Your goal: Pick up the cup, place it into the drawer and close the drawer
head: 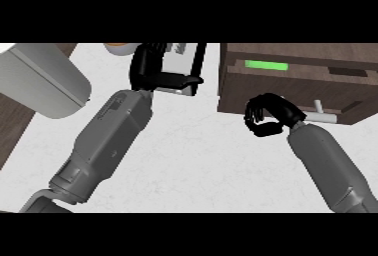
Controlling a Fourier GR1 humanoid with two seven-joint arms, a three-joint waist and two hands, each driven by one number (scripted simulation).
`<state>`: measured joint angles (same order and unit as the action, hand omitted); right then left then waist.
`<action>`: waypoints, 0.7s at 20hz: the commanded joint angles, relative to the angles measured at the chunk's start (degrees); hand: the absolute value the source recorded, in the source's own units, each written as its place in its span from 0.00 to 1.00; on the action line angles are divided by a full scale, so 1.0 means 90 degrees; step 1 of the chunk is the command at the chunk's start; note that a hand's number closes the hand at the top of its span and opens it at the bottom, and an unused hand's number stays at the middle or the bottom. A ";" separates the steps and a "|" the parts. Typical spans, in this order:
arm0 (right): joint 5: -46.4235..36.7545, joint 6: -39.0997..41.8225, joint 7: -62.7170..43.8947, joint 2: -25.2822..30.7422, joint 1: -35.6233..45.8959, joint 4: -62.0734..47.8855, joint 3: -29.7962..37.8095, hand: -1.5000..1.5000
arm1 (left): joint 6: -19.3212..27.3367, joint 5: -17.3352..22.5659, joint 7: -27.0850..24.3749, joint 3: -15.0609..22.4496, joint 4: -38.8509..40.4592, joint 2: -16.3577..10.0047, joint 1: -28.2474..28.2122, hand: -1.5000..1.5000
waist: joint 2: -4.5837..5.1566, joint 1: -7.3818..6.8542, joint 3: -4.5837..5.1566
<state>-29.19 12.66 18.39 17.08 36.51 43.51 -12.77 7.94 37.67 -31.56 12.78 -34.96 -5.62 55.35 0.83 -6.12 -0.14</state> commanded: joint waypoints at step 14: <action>0.0785 -0.0110 0.0252 0.0913 0.1979 -0.1667 0.1556 1.00 | -0.0736 0.0058 0.0341 0.0104 -0.0726 -0.0577 -0.0625 0.00 | 0.0220 -0.0537 -0.0019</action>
<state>-22.47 16.00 24.56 19.16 44.69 31.67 -3.74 2.03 38.20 -28.88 13.60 -40.60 -10.28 49.66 1.61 -8.95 -0.72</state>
